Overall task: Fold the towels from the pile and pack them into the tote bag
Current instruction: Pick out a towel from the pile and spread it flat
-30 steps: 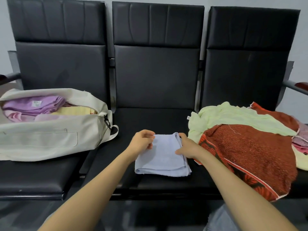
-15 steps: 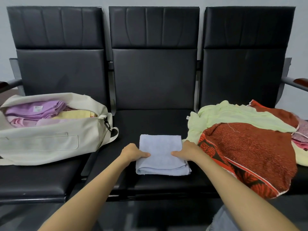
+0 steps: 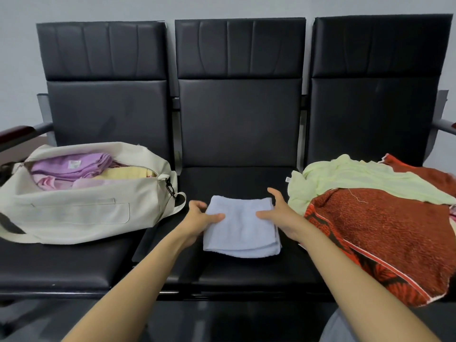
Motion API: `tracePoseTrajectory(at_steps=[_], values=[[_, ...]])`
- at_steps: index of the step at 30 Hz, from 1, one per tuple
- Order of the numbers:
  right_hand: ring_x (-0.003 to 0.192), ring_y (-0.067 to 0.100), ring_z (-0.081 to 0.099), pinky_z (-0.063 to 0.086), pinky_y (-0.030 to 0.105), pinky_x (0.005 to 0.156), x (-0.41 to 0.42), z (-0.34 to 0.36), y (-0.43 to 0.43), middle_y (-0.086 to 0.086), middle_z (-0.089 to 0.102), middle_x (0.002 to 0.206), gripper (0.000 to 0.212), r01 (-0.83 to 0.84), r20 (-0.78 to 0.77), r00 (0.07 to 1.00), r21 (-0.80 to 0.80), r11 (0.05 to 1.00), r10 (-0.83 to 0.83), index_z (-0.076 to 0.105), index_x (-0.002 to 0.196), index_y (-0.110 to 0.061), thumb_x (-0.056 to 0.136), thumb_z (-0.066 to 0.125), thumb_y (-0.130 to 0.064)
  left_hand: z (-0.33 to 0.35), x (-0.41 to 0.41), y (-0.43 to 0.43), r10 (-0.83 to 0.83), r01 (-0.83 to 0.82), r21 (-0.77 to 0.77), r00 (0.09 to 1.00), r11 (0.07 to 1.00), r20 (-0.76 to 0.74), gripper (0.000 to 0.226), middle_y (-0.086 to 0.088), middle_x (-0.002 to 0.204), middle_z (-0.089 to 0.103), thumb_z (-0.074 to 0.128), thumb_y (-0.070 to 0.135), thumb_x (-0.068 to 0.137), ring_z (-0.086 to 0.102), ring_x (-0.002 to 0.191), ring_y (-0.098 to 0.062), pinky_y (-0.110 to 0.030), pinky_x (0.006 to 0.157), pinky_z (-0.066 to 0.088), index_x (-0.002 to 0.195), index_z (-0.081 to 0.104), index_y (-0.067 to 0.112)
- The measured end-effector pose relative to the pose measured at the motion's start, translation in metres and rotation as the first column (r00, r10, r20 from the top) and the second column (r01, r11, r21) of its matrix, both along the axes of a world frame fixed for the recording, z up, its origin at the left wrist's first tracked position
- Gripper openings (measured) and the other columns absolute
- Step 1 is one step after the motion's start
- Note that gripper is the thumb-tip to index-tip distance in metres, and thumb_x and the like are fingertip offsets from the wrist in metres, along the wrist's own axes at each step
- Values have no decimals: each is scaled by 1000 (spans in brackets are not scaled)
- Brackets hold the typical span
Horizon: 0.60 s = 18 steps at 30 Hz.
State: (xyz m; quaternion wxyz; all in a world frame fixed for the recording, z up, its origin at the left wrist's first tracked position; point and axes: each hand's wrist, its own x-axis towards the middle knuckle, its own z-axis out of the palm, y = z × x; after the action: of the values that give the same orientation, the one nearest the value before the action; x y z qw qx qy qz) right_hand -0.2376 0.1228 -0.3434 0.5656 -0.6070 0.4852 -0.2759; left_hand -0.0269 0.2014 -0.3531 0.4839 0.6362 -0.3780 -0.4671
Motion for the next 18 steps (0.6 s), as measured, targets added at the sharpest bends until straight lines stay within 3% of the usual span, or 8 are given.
tracePoseTrajectory(at_steps=[3,5,7,9,12,15,18], values=[[110,22,60,52,32,81,-7,13,-3,9,54,132,64,6,311,949,133,991,-48,38,142,-32,91,57,2,14,14,7,-89,66,-103,967,993,-240,48,-11,120,61,67,4,86,65,102,-24,-33,83,55,128,52,22],[113,26,60,52,36,86,-11,16,-6,12,56,130,58,-27,398,916,176,984,-46,49,136,-30,91,55,6,19,22,11,-176,150,-131,960,980,-218,48,-12,126,60,67,1,84,63,110,-25,-31,82,55,124,60,26],[117,27,57,51,38,91,-13,18,-7,11,54,132,58,-39,391,920,139,989,-18,56,130,-29,86,59,9,21,26,14,-201,186,-133,973,973,-110,59,-10,126,58,70,-5,79,61,111,-24,-26,80,55,126,58,28],[121,23,52,50,32,92,-12,20,-4,5,49,133,59,-59,341,939,41,997,42,62,120,-31,80,64,12,19,26,15,-174,192,-129,975,973,140,70,-5,128,53,74,-3,75,57,112,-20,-27,85,54,132,51,31],[115,17,55,51,24,87,-9,21,1,0,56,127,55,-120,206,969,-87,989,135,66,116,-26,76,68,12,14,25,15,-56,151,-139,848,979,527,75,1,127,48,78,13,75,50,114,-17,-29,94,46,138,43,34],[119,17,50,48,31,96,-3,16,3,-3,53,127,57,-205,-67,978,-209,956,195,65,118,-23,68,81,-1,14,19,17,52,119,-214,752,970,657,70,1,115,48,75,16,77,47,105,-14,-16,81,37,139,43,29],[113,11,41,38,22,89,1,16,6,-5,35,128,62,-245,-346,930,-346,906,119,59,126,-24,70,81,-9,14,18,18,76,140,-233,682,962,727,63,2,108,46,72,17,80,44,97,-9,-8,72,35,136,45,26]])
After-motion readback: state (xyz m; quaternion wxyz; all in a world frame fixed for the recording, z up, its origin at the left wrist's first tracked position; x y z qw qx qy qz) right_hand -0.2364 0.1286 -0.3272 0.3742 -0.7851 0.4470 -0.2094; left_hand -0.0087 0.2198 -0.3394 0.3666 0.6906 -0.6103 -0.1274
